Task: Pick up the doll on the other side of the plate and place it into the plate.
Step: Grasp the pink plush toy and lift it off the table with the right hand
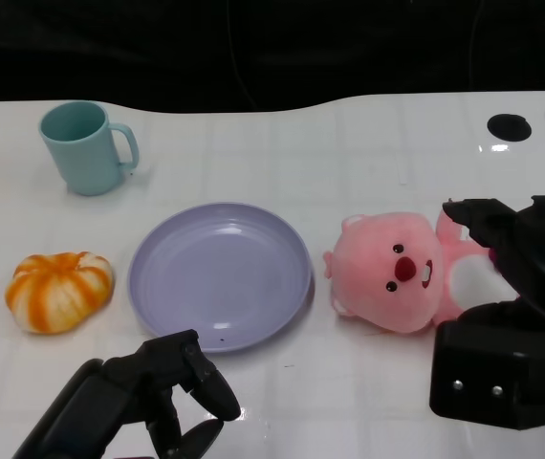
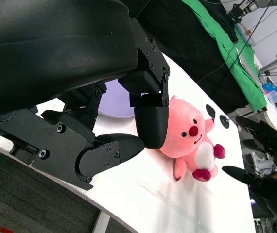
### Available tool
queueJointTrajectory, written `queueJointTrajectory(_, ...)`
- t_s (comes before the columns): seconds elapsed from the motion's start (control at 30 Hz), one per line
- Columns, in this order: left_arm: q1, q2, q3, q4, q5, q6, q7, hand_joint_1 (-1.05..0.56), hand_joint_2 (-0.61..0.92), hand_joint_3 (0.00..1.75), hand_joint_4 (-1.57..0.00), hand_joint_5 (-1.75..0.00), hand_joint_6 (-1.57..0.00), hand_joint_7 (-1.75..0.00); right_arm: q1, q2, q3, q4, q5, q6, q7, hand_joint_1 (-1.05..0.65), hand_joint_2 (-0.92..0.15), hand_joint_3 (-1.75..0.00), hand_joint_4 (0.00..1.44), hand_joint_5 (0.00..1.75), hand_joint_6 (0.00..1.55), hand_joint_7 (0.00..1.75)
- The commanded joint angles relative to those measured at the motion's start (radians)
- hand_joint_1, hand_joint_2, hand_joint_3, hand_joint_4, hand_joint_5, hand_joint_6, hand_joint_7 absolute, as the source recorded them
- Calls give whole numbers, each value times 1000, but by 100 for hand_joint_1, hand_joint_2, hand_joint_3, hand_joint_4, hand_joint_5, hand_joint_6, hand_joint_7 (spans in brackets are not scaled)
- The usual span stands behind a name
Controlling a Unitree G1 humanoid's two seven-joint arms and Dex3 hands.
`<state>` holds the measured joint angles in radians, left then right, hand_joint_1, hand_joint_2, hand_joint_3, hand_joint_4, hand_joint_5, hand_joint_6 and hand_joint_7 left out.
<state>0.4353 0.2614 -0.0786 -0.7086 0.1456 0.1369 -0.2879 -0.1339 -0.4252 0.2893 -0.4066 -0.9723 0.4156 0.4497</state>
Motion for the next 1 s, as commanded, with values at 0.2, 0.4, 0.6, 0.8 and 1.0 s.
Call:
queueJointTrajectory(0.2, -8, 11, 7, -1, -12, 15, -4, -24, 74, 77, -70, -175, -64, -130, -83, 42, 32, 176, -36, 14, -25, -75, -92, -10, 9, 65, 21, 17)
queueJointTrajectory(0.4, 0, 14, 12, -9, -15, 11, -4, -23, 76, 75, -67, -175, -64, -130, -147, 73, 62, 327, -30, 6, -77, -76, -92, -15, 10, 62, 25, 15)
queueJointTrajectory(0.6, 12, 16, 14, -23, -17, 14, -4, -24, 77, 73, -67, -175, -64, -131, -202, 98, 85, 443, -15, 24, -83, -76, -92, -18, 10, 58, 29, 12)
queueJointTrajectory(0.8, 23, 18, 15, -43, -21, 29, -6, -24, 77, 72, -66, -175, -64, -131, -270, 122, 93, 573, 21, 33, -87, -76, -92, -19, 11, 55, 32, 9)
queueJointTrajectory(1.0, 43, 19, 16, -67, -22, 36, -5, -25, 78, 70, -67, -175, -64, -130, -375, 127, 123, 746, 65, 11, -73, -77, -92, -20, 11, 51, 34, 8)
